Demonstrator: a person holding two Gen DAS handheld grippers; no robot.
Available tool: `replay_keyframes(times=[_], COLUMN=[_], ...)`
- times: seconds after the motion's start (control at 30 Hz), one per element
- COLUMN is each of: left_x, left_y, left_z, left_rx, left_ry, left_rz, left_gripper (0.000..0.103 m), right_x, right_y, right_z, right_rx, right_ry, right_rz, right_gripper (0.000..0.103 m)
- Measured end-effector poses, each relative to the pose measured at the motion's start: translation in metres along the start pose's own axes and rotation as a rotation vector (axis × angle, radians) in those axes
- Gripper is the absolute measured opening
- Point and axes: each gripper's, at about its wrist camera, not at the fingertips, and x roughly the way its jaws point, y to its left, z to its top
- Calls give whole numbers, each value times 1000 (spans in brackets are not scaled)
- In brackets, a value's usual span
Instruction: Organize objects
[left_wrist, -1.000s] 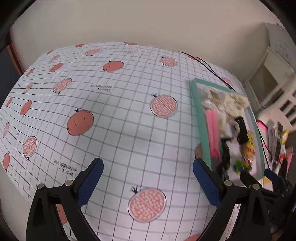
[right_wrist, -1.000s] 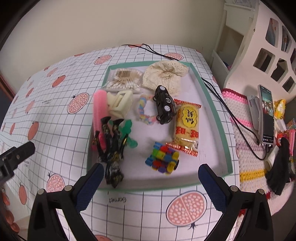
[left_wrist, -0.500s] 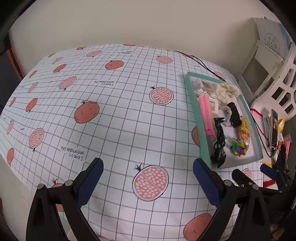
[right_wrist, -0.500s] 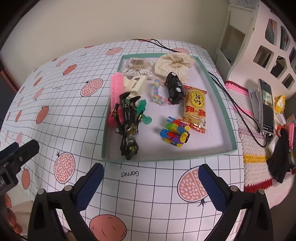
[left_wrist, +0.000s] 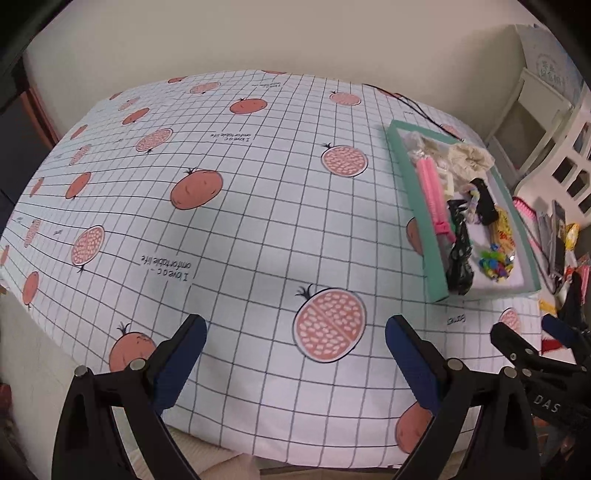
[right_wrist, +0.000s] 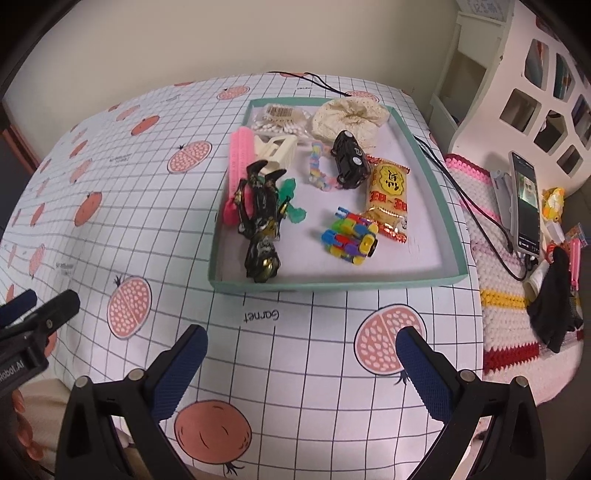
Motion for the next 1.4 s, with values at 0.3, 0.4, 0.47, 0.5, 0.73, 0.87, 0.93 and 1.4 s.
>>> replay_keyframes(times=[0.3, 0.4, 0.47, 0.5, 0.73, 0.87, 0.93, 1.4], left_x=[2, 3, 4, 4, 3, 3, 3, 6], left_y=[0, 1, 2, 2, 2, 3, 4, 6], left_z=[-11, -12, -12, -13, -16, -15, -15, -15], left_rx=[9, 3, 0, -1, -7, -14, -18, -31], left_ry=[18, 25, 28, 28, 27, 26, 26, 32], left_rz=[3, 2, 1, 0, 4, 7, 8, 3], left_gripper=[97, 97, 97, 98, 97, 97, 97, 97], right_x=[-2, -4, -4, -4, -4, -3, -3, -3], right_y=[-4, -3, -3, -3, -2, -2, -2, -2], right_z=[-3, -5, -6, -6, -6, -7, -7, -7], right_rx=[16, 17, 16, 16, 13, 13, 11, 14], right_ry=[-3, -6, -7, -5, -4, -1, -1, 0], right_rz=[-3, -6, -5, -4, -8, -10, -10, -13], right_gripper=[103, 103, 103, 103, 103, 103, 103, 103])
